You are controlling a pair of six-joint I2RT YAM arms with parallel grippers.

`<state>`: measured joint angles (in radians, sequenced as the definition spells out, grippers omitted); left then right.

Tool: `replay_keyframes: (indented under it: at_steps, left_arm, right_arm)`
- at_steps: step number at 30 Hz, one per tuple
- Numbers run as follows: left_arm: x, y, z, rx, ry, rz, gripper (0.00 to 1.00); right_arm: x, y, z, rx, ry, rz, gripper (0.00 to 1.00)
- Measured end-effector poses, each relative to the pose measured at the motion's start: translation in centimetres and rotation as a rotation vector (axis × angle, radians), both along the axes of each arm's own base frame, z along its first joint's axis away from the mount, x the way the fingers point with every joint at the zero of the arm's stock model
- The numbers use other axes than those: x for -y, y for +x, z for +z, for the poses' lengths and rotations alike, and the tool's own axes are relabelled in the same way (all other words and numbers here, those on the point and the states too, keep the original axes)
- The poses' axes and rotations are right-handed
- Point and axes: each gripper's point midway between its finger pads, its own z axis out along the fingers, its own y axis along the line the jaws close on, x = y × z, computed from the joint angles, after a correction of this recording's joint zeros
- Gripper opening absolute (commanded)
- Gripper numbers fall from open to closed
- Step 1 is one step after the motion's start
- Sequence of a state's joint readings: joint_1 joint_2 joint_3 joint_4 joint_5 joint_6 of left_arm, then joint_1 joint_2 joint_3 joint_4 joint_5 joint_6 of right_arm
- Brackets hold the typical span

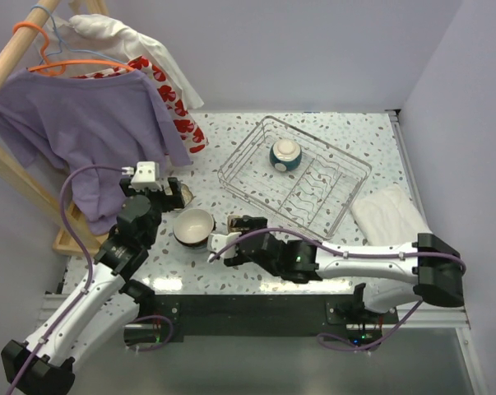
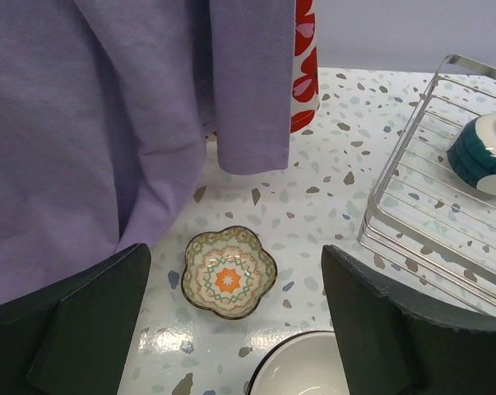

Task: Unload the bowls from the dish rack

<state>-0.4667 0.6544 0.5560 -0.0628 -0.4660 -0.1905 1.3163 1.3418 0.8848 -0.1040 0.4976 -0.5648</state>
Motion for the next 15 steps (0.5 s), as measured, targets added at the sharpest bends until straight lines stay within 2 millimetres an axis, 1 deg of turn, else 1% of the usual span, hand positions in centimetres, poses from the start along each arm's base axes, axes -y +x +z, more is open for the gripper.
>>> replay_keyframes:
  at_steps: [5, 11, 15]
  left_arm:
    - [-0.2, -0.2, -0.2, 0.002, 0.0, 0.007, 0.89]
    - [-0.3, -0.2, -0.3, 0.002, 0.001, 0.009, 0.89]
    - [-0.4, -0.3, -0.1, 0.006, -0.001, 0.013, 0.89]
  right_arm:
    - [-0.2, -0.2, -1.9, 0.085, -0.056, -0.006, 0.0]
    - [-0.6, -0.3, -2.7, 0.192, -0.083, -0.009, 0.0]
    - [-1.2, -0.8, -4.2, 0.251, -0.117, 0.013, 0.0]
